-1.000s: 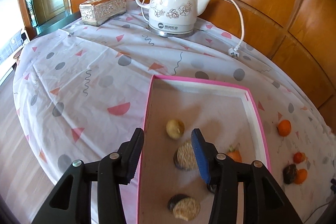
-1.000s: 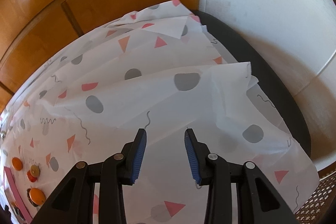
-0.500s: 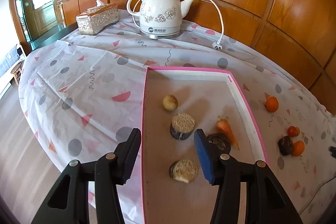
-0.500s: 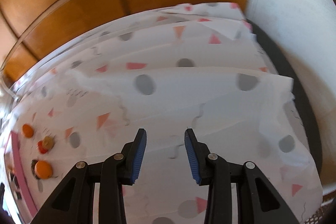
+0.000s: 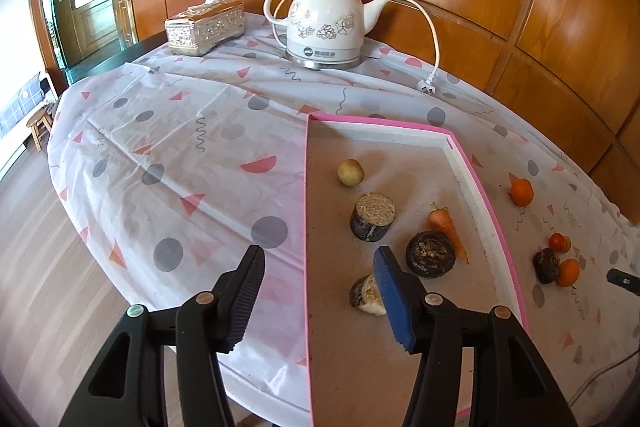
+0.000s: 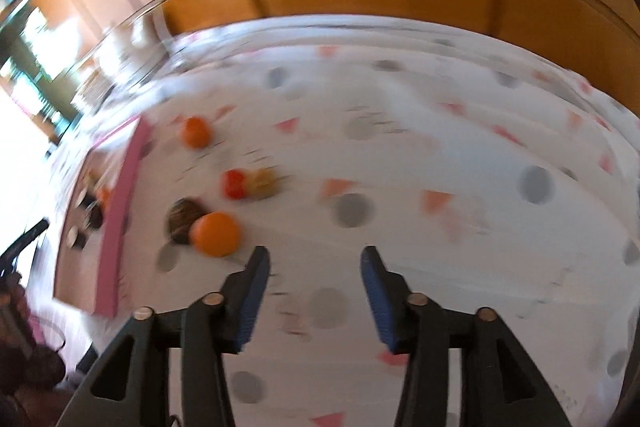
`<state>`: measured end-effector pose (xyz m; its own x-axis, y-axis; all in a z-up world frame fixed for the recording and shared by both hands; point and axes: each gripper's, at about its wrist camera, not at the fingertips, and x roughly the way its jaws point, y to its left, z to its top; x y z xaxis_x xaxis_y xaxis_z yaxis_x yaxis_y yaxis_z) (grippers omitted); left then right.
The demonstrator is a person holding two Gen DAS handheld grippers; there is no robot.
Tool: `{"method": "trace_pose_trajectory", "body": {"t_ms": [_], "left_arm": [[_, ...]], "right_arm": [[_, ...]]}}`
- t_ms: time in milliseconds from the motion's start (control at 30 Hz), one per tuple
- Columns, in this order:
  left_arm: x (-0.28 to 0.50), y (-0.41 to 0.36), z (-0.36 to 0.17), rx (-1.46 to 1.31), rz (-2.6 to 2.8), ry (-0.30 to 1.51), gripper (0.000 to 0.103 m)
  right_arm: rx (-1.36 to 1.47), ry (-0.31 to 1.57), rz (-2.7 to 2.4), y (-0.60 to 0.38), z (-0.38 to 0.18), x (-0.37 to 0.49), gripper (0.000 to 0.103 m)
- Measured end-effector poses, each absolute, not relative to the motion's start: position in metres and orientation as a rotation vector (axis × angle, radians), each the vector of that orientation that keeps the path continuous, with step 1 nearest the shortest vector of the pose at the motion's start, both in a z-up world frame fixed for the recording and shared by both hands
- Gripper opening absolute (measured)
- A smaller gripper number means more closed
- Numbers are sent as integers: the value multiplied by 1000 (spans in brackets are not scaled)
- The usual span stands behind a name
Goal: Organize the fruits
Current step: 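Withdraw the left gripper from the tray, then reach the right gripper to the small orange and grasp it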
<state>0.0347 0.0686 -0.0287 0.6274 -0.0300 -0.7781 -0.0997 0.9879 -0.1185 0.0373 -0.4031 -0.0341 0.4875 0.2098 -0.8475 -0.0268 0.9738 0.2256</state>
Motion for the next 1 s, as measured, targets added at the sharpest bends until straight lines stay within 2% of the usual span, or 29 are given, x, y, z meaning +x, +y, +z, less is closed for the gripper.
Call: {"method": "trace_pose_trajectory", "body": {"t_ms": [367,733,833,1000], "left_arm": [[24,82,-27,-184,48,883,58],[16,92,-22,-198,66,857,63],[14,92,-22,-198,68,858,63],[12,91,-22,-192,67,849,67]], "right_arm": [[-55,1121,269,-313,-47,64,53],[-273,1181,245,-281,-67,79,53],[-293,1174,222,-281,-70,80,41],[-273,1163,202,-287,-71,72,39]]}}
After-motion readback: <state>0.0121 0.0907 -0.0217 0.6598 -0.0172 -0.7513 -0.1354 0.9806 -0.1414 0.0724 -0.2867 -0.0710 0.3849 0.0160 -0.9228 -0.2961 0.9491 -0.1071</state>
